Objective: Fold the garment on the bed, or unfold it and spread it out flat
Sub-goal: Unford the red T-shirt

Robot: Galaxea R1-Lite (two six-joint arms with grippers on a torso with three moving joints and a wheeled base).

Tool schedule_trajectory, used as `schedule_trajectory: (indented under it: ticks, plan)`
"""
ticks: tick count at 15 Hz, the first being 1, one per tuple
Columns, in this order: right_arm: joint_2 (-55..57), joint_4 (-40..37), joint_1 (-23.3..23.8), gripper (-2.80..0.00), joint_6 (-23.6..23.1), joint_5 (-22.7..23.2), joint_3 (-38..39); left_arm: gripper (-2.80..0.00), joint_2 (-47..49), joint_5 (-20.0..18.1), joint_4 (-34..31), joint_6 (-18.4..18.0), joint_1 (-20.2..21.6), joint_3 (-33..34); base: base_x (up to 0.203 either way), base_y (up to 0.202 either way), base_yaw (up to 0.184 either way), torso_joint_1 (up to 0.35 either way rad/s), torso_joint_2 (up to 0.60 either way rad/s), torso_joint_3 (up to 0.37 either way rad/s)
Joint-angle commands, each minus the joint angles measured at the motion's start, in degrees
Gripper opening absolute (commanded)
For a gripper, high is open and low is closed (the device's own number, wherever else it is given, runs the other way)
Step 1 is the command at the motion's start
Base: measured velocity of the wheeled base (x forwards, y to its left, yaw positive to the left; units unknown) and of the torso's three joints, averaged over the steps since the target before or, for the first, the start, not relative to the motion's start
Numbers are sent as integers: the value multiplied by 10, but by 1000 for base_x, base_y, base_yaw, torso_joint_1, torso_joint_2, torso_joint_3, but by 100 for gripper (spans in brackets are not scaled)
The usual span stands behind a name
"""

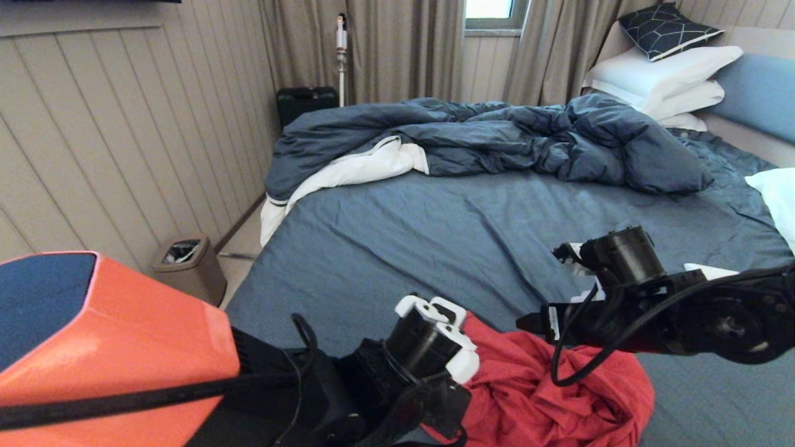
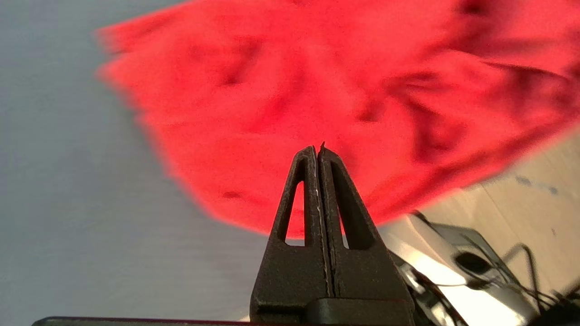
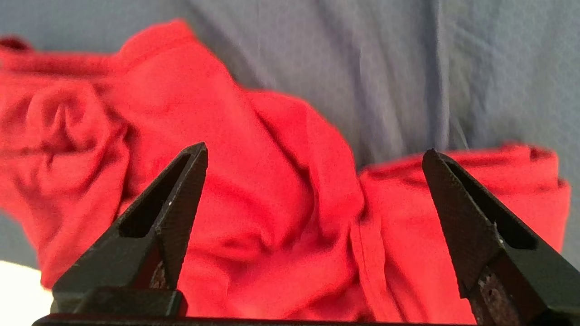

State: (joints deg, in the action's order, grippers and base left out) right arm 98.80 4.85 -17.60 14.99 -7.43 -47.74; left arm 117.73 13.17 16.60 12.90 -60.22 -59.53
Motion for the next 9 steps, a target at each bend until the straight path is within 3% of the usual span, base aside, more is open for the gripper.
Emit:
schedule_trajectory:
  ticks: [1,6,7,9]
  plan:
    - [33,1,10,0,1,5,-9,-280,25,2,-1,0,-24,-21,0,0,0,0,0,0]
    - [32,3,38,0,-1,36,9,-280,38,3,-9,-1,-44,-41,0,0,0,0,0,0]
    - [30,9,39,0,-1,36,15,0,42,17,-10,-2,-45,-47,0,0,0,0,0,0]
    - [24,16,41,0,-2,36,22,0,42,44,-6,-6,-46,-49,0,0,0,0,0,0]
